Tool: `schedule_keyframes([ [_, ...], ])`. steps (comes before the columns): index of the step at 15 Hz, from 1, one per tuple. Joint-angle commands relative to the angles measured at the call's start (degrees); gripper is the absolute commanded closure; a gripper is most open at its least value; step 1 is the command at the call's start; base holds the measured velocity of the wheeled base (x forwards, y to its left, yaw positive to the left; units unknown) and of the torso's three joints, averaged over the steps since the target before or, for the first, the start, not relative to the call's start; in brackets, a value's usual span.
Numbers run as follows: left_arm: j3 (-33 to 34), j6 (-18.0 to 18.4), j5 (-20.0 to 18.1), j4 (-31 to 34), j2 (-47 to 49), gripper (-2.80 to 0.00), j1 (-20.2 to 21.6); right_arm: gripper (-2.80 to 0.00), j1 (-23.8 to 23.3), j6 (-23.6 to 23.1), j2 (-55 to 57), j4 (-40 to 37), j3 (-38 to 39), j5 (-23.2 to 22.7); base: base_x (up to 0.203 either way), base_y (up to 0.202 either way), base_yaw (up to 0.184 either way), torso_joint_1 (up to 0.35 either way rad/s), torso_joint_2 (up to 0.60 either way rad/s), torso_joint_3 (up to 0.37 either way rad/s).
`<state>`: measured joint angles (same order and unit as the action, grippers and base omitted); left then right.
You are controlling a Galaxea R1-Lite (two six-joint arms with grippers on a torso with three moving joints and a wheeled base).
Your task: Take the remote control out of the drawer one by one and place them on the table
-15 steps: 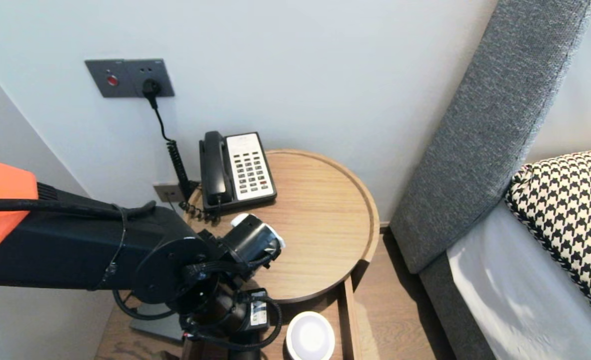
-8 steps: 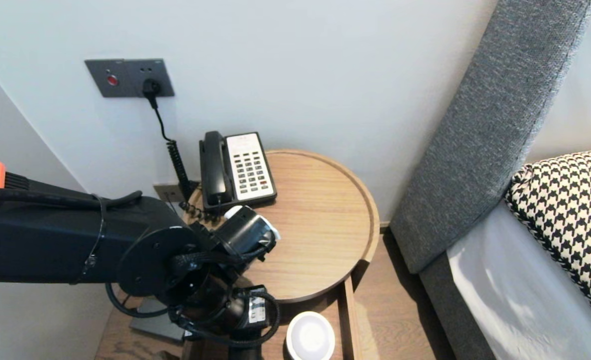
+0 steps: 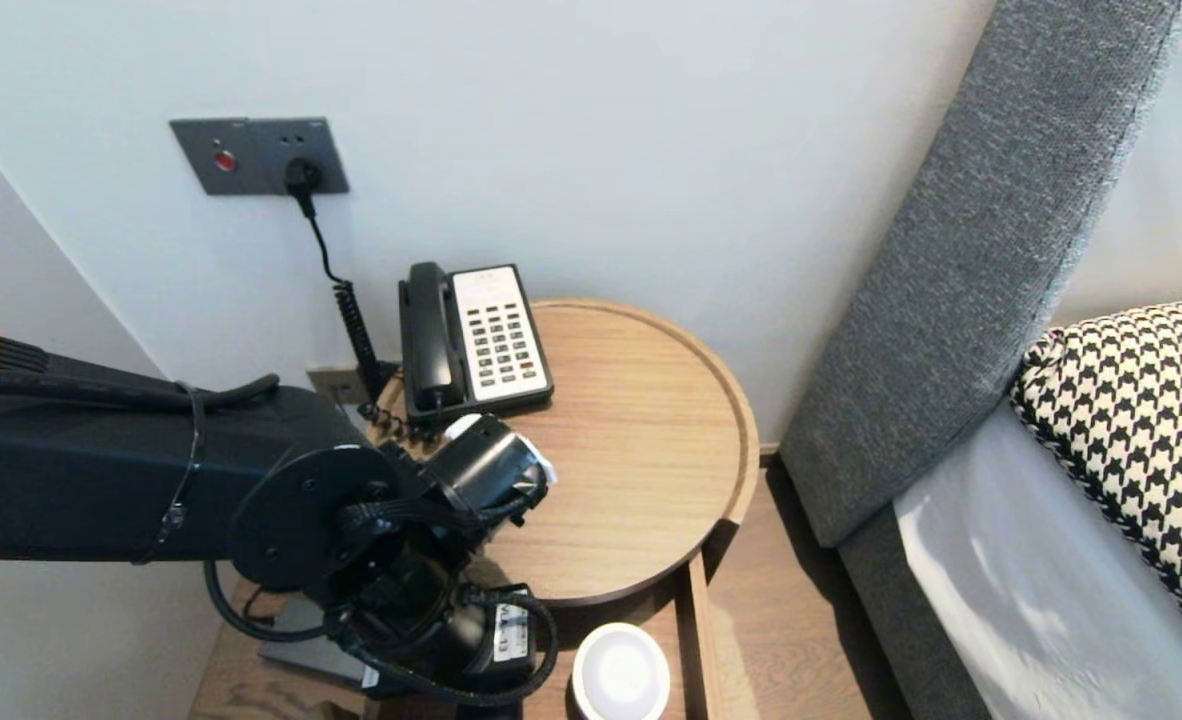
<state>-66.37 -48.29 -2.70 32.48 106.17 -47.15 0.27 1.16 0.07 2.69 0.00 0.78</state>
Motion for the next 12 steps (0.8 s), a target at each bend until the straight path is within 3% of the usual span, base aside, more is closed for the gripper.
schedule_keyframes([
  [1,0.1,-0.17,-2.3,1.21,-0.41,0.0,-0.03,0.0,0.0,-0.02,0.01,0.03,1.41,0.01,0.0,0.0,0.0,0.0,0.0,0.0],
  [4,0.18,1.22,-5.94,3.72,-1.42,0.0,-0.04,0.0,0.0,0.03,0.01,0.03,1.41,0.01,0.0,0.0,0.0,0.0,0.0,0.0],
  [12,-0.24,2.86,-9.06,8.43,-3.93,0.0,-0.04,0.0,0.0,-0.02,0.01,0.01,1.41,0.01,0.0,0.0,0.0,0.0,0.0,0.0],
])
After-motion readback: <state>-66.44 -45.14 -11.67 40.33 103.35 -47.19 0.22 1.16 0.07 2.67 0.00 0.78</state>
